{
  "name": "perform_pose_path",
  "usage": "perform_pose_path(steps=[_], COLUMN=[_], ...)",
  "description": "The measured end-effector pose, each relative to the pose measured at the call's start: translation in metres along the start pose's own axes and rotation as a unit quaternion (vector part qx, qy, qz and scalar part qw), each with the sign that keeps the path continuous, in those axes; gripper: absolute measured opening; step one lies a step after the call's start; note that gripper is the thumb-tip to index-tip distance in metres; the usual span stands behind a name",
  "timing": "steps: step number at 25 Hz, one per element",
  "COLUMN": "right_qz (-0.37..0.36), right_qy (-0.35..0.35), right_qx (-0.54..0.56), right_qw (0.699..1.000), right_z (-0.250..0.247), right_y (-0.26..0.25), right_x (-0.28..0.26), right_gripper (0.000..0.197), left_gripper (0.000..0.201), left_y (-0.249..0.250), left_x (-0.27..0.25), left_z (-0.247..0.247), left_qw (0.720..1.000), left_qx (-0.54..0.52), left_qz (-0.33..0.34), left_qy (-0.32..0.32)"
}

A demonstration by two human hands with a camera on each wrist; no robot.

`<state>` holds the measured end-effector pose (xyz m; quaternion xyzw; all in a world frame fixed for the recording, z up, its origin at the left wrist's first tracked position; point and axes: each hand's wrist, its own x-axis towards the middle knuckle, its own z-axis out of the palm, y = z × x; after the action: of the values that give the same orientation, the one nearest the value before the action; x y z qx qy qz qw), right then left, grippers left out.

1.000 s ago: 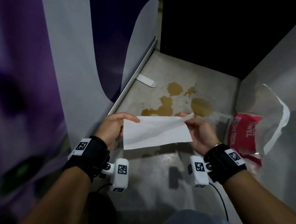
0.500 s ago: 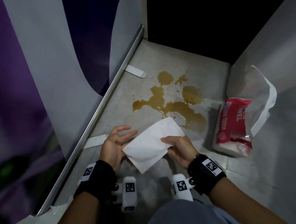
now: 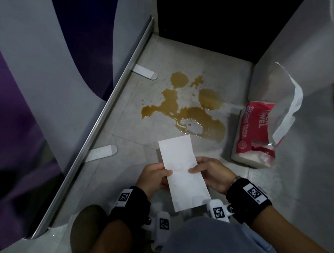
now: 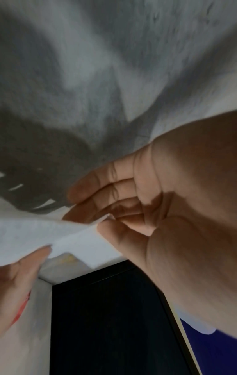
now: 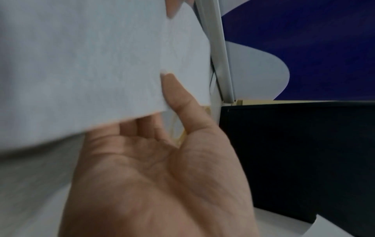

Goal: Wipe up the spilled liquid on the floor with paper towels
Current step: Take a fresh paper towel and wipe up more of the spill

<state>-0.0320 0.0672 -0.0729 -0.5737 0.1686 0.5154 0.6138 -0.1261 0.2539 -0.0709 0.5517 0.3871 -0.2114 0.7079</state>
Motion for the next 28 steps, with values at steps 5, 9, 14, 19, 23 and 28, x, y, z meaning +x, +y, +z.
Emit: perform_pose_path(steps=[5,9,14,19,23,28], right_qz=[-0.009,0.052,0.037,0.016,-0.014,-0.375], right_qy=[0.086,0.069,0.025,0.0,0.049,0.21], right_qx=[0.03,0.156,-0.008,0.02,-0.047,-0.445], right_qw=[0.996,0.984,0.999,1.0,0.998,0.785], right_z=[-0.014,-0.018,-0.022,-0.013,-0.009,0.008], right_y=[0.022,0.032,0.046,0.04,0.03,0.005], right_x=[-0.001,-0.005,-0.011,-0.015,-0.008,0.02], right_gripper=[0.016,0.03,0.033,0.03,0.021,0.034], left_gripper=[0.022,0.038,0.033,0.029,0.026,0.021], left_y=[-0.01,-0.02,-0.025,-0.034,-0.035,-0.022], left_x=[-0.004,-0.001,0.005,0.004,0.006,0.024], left_z=[0.011,0.015,0.02,0.021,0.018,-0.033], left_qw=[0.999,0.998,0.997,0.997,0.992,0.94], left_qx=[-0.048,-0.001,0.027,0.021,0.047,0.209], left_qz=[0.007,0.056,0.063,0.072,0.107,0.175], left_qy=[0.019,0.03,0.024,-0.003,0.053,0.204])
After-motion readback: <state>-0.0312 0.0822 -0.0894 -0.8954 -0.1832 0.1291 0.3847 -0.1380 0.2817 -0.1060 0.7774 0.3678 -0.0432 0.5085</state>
